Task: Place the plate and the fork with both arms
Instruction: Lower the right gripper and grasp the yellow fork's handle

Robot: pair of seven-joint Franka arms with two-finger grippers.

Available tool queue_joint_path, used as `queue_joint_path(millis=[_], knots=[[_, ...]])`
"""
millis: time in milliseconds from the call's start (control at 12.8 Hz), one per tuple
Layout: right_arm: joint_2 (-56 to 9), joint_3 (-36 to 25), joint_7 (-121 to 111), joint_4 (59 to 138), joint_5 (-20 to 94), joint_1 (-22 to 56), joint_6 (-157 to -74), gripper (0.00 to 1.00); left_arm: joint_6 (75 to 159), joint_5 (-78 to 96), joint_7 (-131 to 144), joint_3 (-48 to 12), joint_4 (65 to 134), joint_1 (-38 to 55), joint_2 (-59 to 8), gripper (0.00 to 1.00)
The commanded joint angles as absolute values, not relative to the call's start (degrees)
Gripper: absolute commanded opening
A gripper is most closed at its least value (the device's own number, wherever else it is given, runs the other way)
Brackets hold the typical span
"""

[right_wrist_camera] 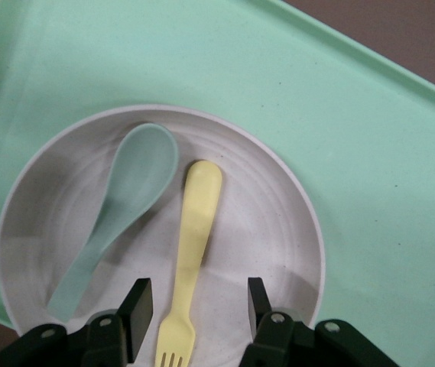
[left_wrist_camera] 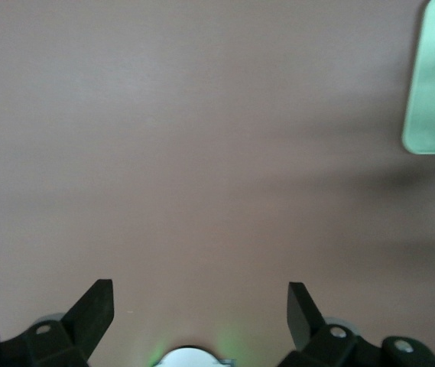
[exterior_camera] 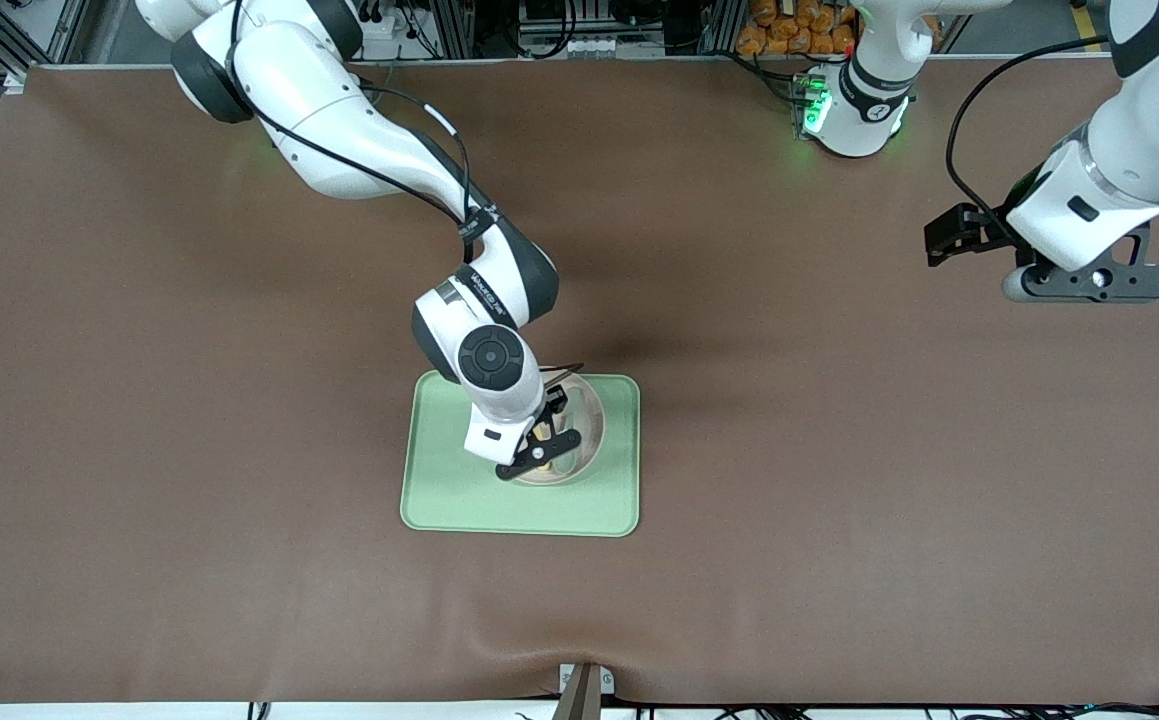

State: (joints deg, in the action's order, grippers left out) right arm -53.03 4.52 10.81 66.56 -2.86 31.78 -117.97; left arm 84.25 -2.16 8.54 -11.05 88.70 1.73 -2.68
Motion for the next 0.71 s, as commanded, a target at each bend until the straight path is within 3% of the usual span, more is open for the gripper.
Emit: queue_joint_path(millis=[0, 627], knots=[[-54.3, 4.4, 11.2, 66.3, -4.0, 32.0, -117.7, 0.59, 84.2, -5.0, 4.1, -9.5, 90.0, 2.7, -1.0, 1.00], [-54.4, 4.3, 11.4, 68.6, -4.7, 32.0, -120.2, 0.54, 85.0, -1.0, 2.5, -8.0, 88.2, 1.1, 0.8, 1.00]])
